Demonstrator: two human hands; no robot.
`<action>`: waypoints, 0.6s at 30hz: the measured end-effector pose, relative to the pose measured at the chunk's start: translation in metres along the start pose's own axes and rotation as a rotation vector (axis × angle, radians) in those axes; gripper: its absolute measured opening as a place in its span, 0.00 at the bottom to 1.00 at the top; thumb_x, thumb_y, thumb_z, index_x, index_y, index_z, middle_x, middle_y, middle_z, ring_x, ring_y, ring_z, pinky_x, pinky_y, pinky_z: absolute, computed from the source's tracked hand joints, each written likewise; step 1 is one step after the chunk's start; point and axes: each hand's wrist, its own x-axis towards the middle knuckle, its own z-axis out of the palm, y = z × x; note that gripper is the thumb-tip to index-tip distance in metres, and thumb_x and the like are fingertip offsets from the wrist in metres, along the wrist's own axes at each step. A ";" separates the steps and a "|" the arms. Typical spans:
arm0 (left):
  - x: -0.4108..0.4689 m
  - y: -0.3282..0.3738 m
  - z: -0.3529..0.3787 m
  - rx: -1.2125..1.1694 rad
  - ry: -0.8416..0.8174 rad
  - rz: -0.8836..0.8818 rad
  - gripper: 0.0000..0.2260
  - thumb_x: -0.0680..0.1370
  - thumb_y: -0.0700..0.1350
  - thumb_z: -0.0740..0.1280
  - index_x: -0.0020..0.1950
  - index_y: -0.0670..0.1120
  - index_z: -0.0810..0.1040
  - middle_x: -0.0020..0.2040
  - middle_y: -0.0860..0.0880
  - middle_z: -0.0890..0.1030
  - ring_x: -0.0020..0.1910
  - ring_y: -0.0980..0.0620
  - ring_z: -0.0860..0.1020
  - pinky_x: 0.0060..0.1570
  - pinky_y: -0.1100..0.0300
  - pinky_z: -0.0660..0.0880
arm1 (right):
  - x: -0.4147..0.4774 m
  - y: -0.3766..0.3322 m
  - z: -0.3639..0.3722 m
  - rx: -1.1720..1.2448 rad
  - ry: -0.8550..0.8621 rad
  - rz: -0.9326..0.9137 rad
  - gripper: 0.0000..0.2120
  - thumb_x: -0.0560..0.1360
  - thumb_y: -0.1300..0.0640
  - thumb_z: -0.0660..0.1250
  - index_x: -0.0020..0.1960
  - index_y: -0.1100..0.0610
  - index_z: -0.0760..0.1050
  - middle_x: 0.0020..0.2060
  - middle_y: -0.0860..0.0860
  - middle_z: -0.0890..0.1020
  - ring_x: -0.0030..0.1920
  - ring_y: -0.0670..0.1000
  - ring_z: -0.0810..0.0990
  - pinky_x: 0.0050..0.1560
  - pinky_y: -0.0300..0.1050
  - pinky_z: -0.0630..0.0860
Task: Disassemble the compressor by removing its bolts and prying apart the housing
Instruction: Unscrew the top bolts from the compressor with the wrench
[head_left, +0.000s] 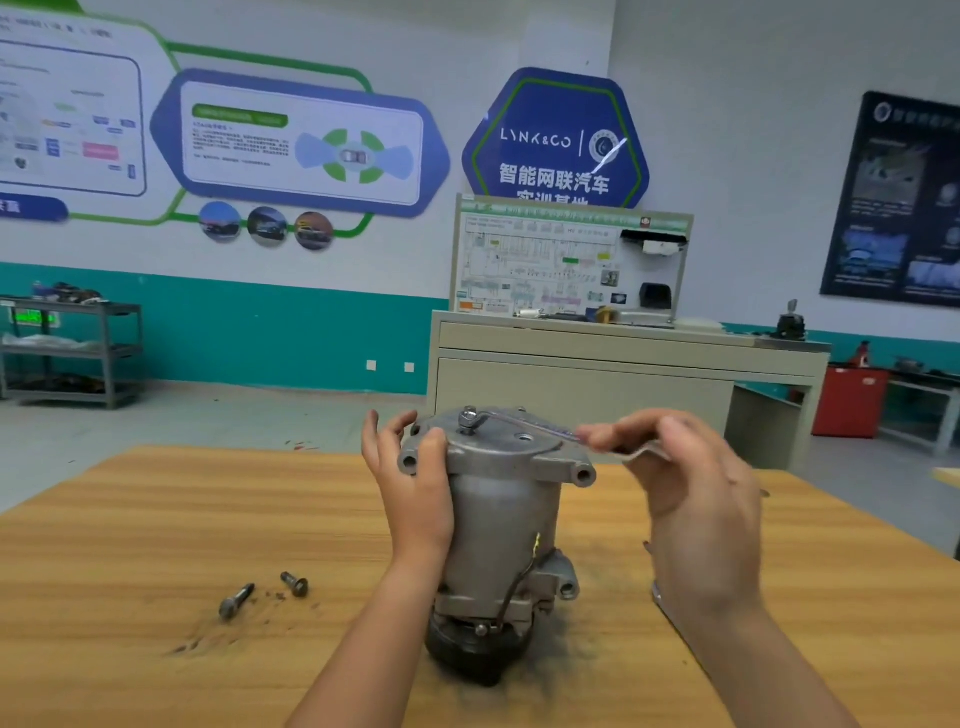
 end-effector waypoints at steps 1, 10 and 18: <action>0.000 0.000 0.000 0.010 -0.006 0.000 0.07 0.74 0.51 0.63 0.50 0.60 0.68 0.74 0.50 0.58 0.71 0.52 0.61 0.63 0.59 0.62 | 0.008 0.005 -0.009 -0.040 0.059 0.018 0.19 0.77 0.64 0.53 0.35 0.55 0.79 0.32 0.52 0.83 0.40 0.53 0.82 0.47 0.44 0.78; -0.001 0.001 0.002 -0.007 0.027 0.035 0.15 0.77 0.46 0.63 0.58 0.59 0.62 0.73 0.47 0.60 0.68 0.55 0.63 0.63 0.59 0.61 | 0.084 0.058 -0.031 -0.587 0.176 0.259 0.14 0.76 0.60 0.56 0.39 0.55 0.79 0.35 0.49 0.81 0.36 0.46 0.75 0.40 0.46 0.73; 0.002 -0.003 0.002 -0.026 0.012 0.048 0.14 0.70 0.53 0.60 0.54 0.64 0.63 0.72 0.51 0.62 0.67 0.58 0.63 0.59 0.65 0.61 | 0.152 0.091 0.039 -1.507 -0.600 0.251 0.14 0.80 0.54 0.50 0.48 0.60 0.72 0.52 0.59 0.77 0.49 0.58 0.73 0.50 0.49 0.68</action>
